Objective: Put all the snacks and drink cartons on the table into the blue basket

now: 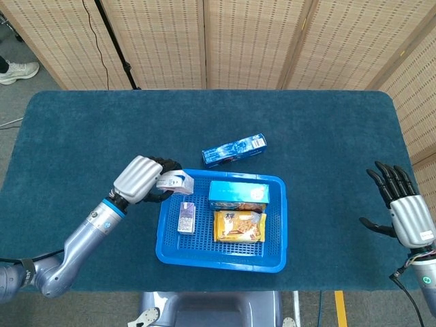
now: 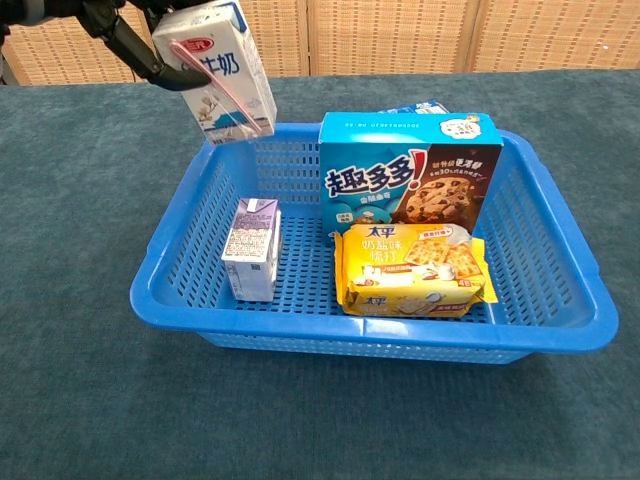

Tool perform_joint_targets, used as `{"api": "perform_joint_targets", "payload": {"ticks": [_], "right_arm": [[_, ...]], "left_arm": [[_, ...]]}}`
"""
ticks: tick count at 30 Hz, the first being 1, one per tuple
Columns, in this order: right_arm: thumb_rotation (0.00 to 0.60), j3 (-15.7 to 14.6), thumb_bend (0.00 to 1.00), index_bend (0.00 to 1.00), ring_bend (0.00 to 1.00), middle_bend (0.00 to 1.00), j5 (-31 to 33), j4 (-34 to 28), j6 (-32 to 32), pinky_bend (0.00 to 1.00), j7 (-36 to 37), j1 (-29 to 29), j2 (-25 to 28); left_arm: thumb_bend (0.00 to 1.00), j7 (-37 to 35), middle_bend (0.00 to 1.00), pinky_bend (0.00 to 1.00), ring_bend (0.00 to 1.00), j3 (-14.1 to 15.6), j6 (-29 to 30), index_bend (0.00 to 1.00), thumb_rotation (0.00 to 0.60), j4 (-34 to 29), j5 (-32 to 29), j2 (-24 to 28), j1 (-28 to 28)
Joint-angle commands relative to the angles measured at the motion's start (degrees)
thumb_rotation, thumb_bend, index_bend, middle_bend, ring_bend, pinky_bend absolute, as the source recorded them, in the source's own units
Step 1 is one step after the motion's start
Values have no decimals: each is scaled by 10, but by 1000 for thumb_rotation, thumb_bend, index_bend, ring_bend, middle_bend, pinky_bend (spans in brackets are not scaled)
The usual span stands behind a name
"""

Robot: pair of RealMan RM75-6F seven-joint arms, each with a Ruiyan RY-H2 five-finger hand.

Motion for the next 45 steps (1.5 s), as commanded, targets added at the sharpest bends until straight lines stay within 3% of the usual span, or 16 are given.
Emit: {"api": "perform_joint_targets", "payload": {"ticks": [1,2,3,4,6,7,8,10,17,24,34,38,45], "right_arm": [[600,0,0,0,0,0,0,0,1,0,0,0,0],[600,0,0,0,0,0,0,-1,1,0,0,-1,0],[600,0,0,0,0,0,0,-1,1,0,0,-1,1],[600,0,0,0,0,0,0,0,1,0,0,-1,1],[600,0,0,0,0,0,1,0,2,0,1,-2,1],[600,0,0,0,0,0,1,0,2,0,2,-2,1],[600,0,0,0,0,0,1,1,2,0,2,-1,1],[600,0,0,0,0,0,0,1,1,0,2,-1,1],[600,0,0,0,0,0,1,1,-1,0,0,-1,0],[600,0,0,0,0,0,2,3,-3,0,-1,0,-1],[600,27,0,0,0,0,8,19,-35,0,-22,40,16],[600,46,0,0,0,0,10,14,-99,0,-22,95,42],[600,50,0,0,0,0,-8,9,-205,0,39,184,53]], "left_arm": [[373,10,467,513,450,3,-8,574,600,7,-5,-13,-2],[367,13,436,502,419,3,-10,544,600,9,-8,-16,-3],[349,15,333,452,326,4,-12,441,600,9,-9,-18,-3],[326,15,192,365,194,6,-21,275,600,8,-11,-17,-4],[277,17,19,166,28,13,-45,46,600,5,-19,-9,-9],[259,23,0,101,3,18,-64,6,600,2,-26,0,-14],[235,22,0,35,0,16,-70,0,600,-1,-28,5,-16],[209,8,0,0,0,8,-63,0,600,-2,-24,4,-13],[204,-58,0,0,0,-16,-30,0,600,13,17,5,4],[203,-86,0,0,0,-26,-21,0,600,20,19,16,15],[202,-28,0,0,0,-5,43,0,600,-47,23,100,76],[203,-12,0,0,0,15,90,0,600,-71,21,138,127],[203,7,0,0,0,47,144,0,600,-91,20,166,192]]}}
